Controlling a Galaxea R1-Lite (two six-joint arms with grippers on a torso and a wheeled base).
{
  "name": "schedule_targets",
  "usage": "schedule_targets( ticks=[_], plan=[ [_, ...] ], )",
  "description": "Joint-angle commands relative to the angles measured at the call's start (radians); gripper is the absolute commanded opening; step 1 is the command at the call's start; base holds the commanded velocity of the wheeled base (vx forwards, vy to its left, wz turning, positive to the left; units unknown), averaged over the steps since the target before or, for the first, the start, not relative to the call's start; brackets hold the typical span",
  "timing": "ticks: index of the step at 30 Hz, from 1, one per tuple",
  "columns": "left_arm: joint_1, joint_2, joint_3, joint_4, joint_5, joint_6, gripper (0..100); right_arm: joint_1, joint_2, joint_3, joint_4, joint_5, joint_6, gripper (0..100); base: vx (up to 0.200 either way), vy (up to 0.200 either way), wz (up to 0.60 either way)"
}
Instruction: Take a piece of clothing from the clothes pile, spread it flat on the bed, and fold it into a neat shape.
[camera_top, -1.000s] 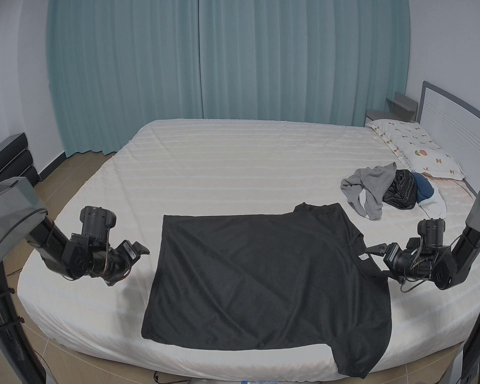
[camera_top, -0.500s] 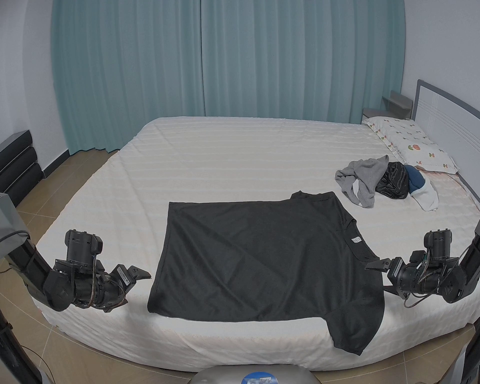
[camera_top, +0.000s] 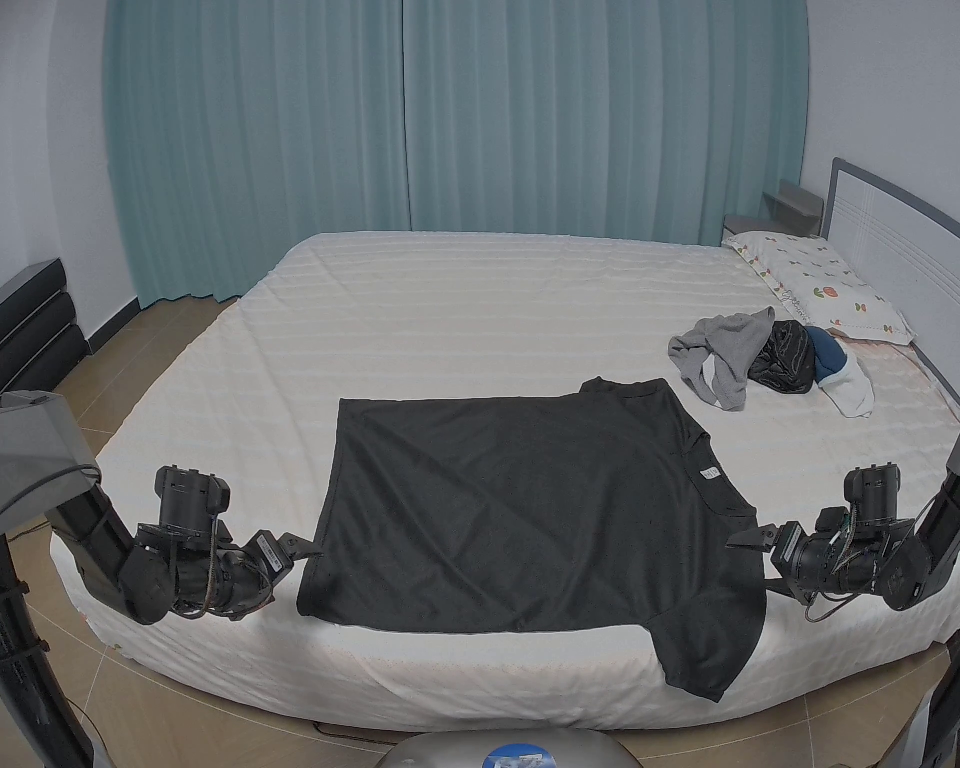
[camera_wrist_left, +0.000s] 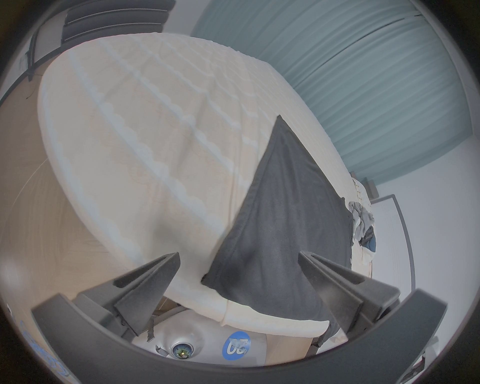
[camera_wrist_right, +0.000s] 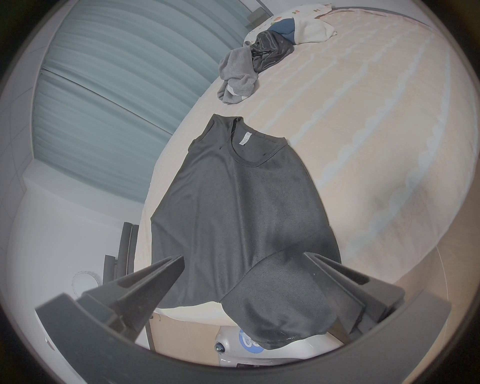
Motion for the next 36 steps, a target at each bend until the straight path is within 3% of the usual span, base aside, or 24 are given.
schedule_targets(
  ticks=[1,20,21,36],
  plan=[
    [-0.056,0.076,0.007,-0.045,0.004,0.001,100,0.005,0.016,0.003,-0.002,0.001,-0.001,100,0.000,0.000,0.00],
    [-0.091,0.140,-0.037,-0.050,0.083,0.028,100,0.005,0.022,0.000,-0.002,0.001,-0.001,100,0.000,0.000,0.00],
    [-0.091,0.140,-0.037,-0.050,0.083,0.028,0,0.005,0.022,0.000,-0.002,0.001,-0.001,100,0.000,0.000,0.00],
    [-0.076,0.088,0.049,-0.043,0.117,0.030,0,0.003,0.017,0.003,-0.002,0.000,-0.001,100,0.000,0.000,0.00]
  ],
)
